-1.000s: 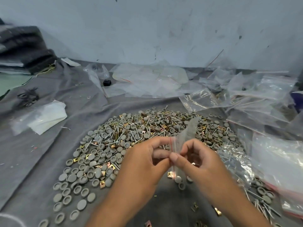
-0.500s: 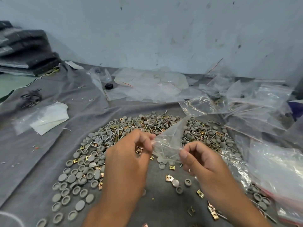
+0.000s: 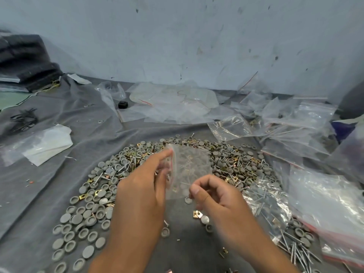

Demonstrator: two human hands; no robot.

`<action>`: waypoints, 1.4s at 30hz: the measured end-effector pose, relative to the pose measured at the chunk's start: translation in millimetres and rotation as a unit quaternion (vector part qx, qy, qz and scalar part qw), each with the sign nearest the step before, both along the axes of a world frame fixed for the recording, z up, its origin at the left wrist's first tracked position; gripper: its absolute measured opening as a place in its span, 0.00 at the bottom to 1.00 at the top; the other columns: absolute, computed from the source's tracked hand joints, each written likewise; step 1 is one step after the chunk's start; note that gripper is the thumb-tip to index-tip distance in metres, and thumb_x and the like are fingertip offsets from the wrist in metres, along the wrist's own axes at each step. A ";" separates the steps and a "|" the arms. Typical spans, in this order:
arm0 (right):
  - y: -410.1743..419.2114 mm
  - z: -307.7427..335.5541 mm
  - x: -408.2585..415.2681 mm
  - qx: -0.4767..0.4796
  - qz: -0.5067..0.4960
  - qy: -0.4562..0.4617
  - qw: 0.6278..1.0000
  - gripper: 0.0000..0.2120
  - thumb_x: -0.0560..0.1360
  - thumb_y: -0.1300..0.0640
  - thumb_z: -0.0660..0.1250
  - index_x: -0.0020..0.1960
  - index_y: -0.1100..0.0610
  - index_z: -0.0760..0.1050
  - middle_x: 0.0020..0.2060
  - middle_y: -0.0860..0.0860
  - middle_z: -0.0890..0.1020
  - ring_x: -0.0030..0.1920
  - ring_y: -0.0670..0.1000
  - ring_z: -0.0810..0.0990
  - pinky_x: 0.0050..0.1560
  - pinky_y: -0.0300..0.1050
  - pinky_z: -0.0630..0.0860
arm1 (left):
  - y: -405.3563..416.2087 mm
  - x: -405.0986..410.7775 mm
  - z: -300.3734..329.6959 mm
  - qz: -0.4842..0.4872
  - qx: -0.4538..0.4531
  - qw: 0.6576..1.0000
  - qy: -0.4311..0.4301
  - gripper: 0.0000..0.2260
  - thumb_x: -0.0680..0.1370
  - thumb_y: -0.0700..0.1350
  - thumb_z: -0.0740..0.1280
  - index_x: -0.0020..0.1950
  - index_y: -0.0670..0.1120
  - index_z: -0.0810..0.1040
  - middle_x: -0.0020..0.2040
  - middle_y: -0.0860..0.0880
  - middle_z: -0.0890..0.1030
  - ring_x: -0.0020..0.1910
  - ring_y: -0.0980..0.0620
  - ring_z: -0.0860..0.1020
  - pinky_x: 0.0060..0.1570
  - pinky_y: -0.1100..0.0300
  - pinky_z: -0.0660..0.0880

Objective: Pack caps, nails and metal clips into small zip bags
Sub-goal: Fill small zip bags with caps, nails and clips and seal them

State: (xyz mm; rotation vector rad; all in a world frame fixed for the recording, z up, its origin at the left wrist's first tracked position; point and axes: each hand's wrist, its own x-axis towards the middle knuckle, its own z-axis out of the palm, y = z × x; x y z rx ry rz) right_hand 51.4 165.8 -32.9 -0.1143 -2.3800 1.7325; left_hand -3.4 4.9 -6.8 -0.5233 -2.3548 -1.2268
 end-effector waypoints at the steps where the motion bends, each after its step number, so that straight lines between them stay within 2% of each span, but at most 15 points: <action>1: 5.7 -2.6 -1.5 0.035 -0.020 -0.001 0.999 0.08 0.79 0.42 0.67 0.46 0.45 0.79 0.37 0.47 0.82 0.35 0.44 0.78 0.38 0.40 0.76 | -3.4 -2.3 0.8 0.006 0.000 1.000 0.013 0.15 0.76 0.35 0.69 0.56 0.54 0.83 0.41 0.62 0.80 0.38 0.67 0.77 0.43 0.76 0.69; 3: 21.6 -8.0 -7.8 0.150 -0.079 -0.018 0.985 0.06 0.79 0.43 0.68 0.45 0.43 0.78 0.38 0.41 0.82 0.37 0.39 0.78 0.36 0.34 0.73 | -12.1 -8.6 2.8 0.029 0.009 0.999 0.033 0.16 0.75 0.31 0.68 0.51 0.51 0.84 0.41 0.61 0.78 0.40 0.68 0.75 0.43 0.76 0.68; 5: 37.6 -11.5 -16.9 0.265 -0.133 -0.052 0.953 0.02 0.79 0.44 0.68 0.49 0.41 0.76 0.43 0.38 0.81 0.46 0.39 0.78 0.44 0.34 0.73 | -20.7 -15.3 5.5 0.058 0.017 0.997 0.043 0.17 0.76 0.32 0.67 0.54 0.52 0.85 0.45 0.59 0.77 0.40 0.69 0.74 0.41 0.75 0.68; 9: 51.8 -11.6 -46.8 0.377 -0.132 -0.085 0.913 0.18 0.80 0.44 0.67 0.69 0.41 0.72 0.61 0.42 0.74 0.64 0.46 0.70 0.63 0.45 0.70 | -25.5 -23.8 7.4 0.082 0.011 0.995 0.060 0.13 0.79 0.36 0.66 0.59 0.47 0.84 0.50 0.53 0.77 0.42 0.63 0.71 0.47 0.79 0.65; 13: 50.5 -4.8 -73.3 0.492 -0.025 -0.079 0.867 0.21 0.81 0.48 0.65 0.74 0.38 0.69 0.63 0.44 0.71 0.66 0.48 0.67 0.66 0.46 0.69 | -18.3 -18.4 8.1 0.041 -0.039 0.997 0.047 0.14 0.76 0.39 0.71 0.62 0.46 0.82 0.52 0.55 0.74 0.42 0.58 0.73 0.50 0.80 0.65; 18: 53.2 1.7 -83.4 0.603 0.033 -0.066 0.795 0.17 0.80 0.50 0.68 0.68 0.41 0.74 0.63 0.45 0.72 0.63 0.48 0.67 0.64 0.44 0.68 | -10.2 -14.4 -0.5 -0.032 -0.116 0.993 -0.018 0.19 0.74 0.46 0.74 0.65 0.51 0.80 0.53 0.58 0.71 0.45 0.61 0.71 0.45 0.75 0.65; 20: 52.1 3.7 -80.7 0.589 0.028 -0.078 0.804 0.15 0.80 0.48 0.67 0.67 0.43 0.74 0.64 0.44 0.73 0.65 0.47 0.68 0.65 0.44 0.68 | -5.7 -13.5 -6.6 -0.049 -0.138 0.988 -0.040 0.21 0.74 0.49 0.74 0.67 0.53 0.78 0.53 0.61 0.68 0.46 0.64 0.68 0.46 0.75 0.64; 22: 51.4 6.2 -71.3 0.515 -0.001 -0.085 0.853 0.14 0.80 0.45 0.65 0.65 0.43 0.73 0.63 0.42 0.73 0.65 0.45 0.70 0.64 0.43 0.69 | -1.3 -12.1 -11.2 -0.057 -0.148 0.986 -0.050 0.21 0.73 0.51 0.75 0.66 0.54 0.78 0.53 0.62 0.66 0.48 0.65 0.66 0.46 0.75 0.64; 25: 46.5 9.7 -49.3 0.337 -0.085 -0.002 0.938 0.04 0.79 0.44 0.66 0.52 0.40 0.72 0.49 0.39 0.78 0.50 0.40 0.77 0.46 0.35 0.72 | 3.9 -12.1 -15.7 -0.063 -0.155 0.984 -0.067 0.21 0.73 0.53 0.75 0.65 0.56 0.77 0.53 0.63 0.66 0.52 0.64 0.67 0.53 0.70 0.65; 27: 41.5 8.8 -36.0 0.268 -0.112 0.043 0.956 0.05 0.79 0.47 0.70 0.48 0.42 0.73 0.42 0.40 0.80 0.43 0.40 0.78 0.39 0.32 0.71 | 6.6 -12.4 -18.8 -0.067 -0.157 0.982 -0.074 0.21 0.73 0.53 0.76 0.65 0.56 0.77 0.53 0.63 0.66 0.52 0.63 0.68 0.54 0.69 0.65; 31: 29.3 10.6 -21.8 0.173 -0.084 0.059 0.980 0.06 0.77 0.52 0.73 0.49 0.43 0.77 0.41 0.40 0.82 0.43 0.39 0.80 0.41 0.29 0.73 | 8.9 -10.3 -22.0 -0.077 -0.154 0.982 -0.079 0.22 0.72 0.53 0.76 0.65 0.57 0.77 0.53 0.63 0.68 0.49 0.63 0.69 0.53 0.69 0.66; 33: 20.4 12.9 -16.6 0.159 -0.032 0.075 0.984 0.07 0.77 0.52 0.73 0.51 0.42 0.79 0.44 0.38 0.82 0.44 0.42 0.81 0.42 0.30 0.74 | 9.1 -10.3 -23.0 -0.082 -0.152 0.982 -0.082 0.22 0.72 0.54 0.77 0.64 0.58 0.77 0.53 0.64 0.68 0.46 0.63 0.70 0.50 0.70 0.66; 36: 7.1 12.5 -11.6 0.255 0.005 0.126 0.959 0.09 0.74 0.53 0.76 0.53 0.44 0.81 0.45 0.37 0.82 0.45 0.42 0.80 0.44 0.31 0.73 | 10.0 -10.7 -22.8 -0.088 -0.151 0.982 -0.075 0.20 0.72 0.52 0.76 0.63 0.57 0.79 0.53 0.63 0.68 0.45 0.64 0.69 0.45 0.71 0.65; 39: 0.2 10.7 -11.8 0.367 -0.021 0.149 0.918 0.11 0.73 0.52 0.77 0.54 0.47 0.82 0.48 0.38 0.83 0.48 0.42 0.77 0.48 0.46 0.78 | 10.7 -8.6 -22.4 -0.097 -0.149 0.982 -0.066 0.16 0.72 0.47 0.75 0.58 0.55 0.80 0.51 0.61 0.69 0.45 0.66 0.69 0.43 0.71 0.65; 42: -1.3 10.5 -11.6 0.392 -0.038 0.168 0.904 0.13 0.72 0.51 0.76 0.56 0.47 0.83 0.49 0.39 0.84 0.48 0.42 0.78 0.48 0.45 0.79 | 11.2 -7.9 -22.9 -0.098 -0.148 0.982 -0.069 0.16 0.72 0.47 0.74 0.59 0.56 0.81 0.51 0.61 0.69 0.45 0.66 0.70 0.42 0.70 0.66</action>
